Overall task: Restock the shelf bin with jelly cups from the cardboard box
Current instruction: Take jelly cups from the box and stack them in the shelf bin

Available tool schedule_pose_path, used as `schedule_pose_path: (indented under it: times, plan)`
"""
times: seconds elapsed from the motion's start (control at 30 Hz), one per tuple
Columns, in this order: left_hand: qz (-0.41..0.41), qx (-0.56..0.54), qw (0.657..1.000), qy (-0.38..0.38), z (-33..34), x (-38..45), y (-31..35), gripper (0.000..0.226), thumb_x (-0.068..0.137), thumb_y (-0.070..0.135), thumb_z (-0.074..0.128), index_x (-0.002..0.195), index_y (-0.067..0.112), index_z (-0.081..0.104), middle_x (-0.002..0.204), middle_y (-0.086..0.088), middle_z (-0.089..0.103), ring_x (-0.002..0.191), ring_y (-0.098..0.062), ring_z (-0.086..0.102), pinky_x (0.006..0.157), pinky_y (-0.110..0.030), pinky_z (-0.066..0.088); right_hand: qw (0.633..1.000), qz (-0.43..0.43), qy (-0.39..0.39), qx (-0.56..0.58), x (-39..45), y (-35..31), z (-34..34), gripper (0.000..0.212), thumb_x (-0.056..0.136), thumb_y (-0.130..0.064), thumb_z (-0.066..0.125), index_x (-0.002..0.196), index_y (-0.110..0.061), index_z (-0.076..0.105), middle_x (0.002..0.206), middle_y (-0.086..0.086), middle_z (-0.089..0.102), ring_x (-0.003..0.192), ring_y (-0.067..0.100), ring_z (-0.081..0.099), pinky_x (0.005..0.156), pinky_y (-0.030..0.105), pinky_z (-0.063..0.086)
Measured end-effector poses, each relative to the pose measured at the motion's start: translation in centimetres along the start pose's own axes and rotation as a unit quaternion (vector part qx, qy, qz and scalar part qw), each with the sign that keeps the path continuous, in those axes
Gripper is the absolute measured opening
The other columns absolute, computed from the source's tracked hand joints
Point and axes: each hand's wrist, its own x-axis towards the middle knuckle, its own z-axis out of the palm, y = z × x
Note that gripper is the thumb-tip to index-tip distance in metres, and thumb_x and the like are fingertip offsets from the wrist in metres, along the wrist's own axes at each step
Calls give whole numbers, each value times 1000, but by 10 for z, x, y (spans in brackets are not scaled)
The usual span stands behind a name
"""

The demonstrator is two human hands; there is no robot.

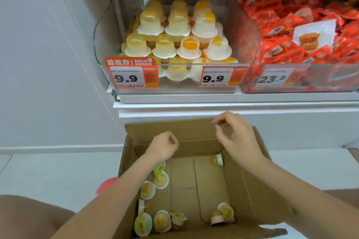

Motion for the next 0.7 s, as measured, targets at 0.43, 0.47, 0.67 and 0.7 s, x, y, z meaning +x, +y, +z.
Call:
schedule_pose_path:
  times: [0.43, 0.47, 0.67, 0.7]
  plan:
    - [-105, 432, 887, -127, 92, 3, -159, 53, 85, -5, 49, 134, 11, 37, 137, -7, 38, 128, -24, 36, 94, -31, 42, 705, 95, -654, -258, -123, 142, 116, 49, 89, 0, 53, 135, -14, 41, 133, 13, 46, 120, 29, 46, 94, 40, 44]
    - [-116, 432, 886, -121, 96, 9, -162, 52, 85, -3, 51, 133, 11, 37, 137, -7, 38, 128, -25, 36, 95, -31, 42, 697, 77, -661, -267, -127, 146, 123, 51, 89, 2, 52, 136, -13, 40, 133, 13, 46, 120, 30, 45, 93, 41, 44]
    - [-119, 450, 875, -134, 111, 31, -185, 51, 88, 1, 50, 135, 12, 33, 140, -10, 37, 129, -28, 37, 99, -35, 40, 667, -35, -691, -277, -124, 168, 141, 67, 88, 0, 55, 145, -24, 30, 142, 12, 38, 125, 31, 40, 97, 43, 39]
    - [-123, 438, 881, -129, 110, 34, -188, 48, 88, 1, 50, 132, 12, 34, 139, -11, 37, 126, -30, 39, 97, -36, 41, 659, -56, -699, -271, -122, 169, 143, 64, 89, -2, 54, 144, -25, 32, 143, 12, 36, 127, 31, 39, 99, 43, 37]
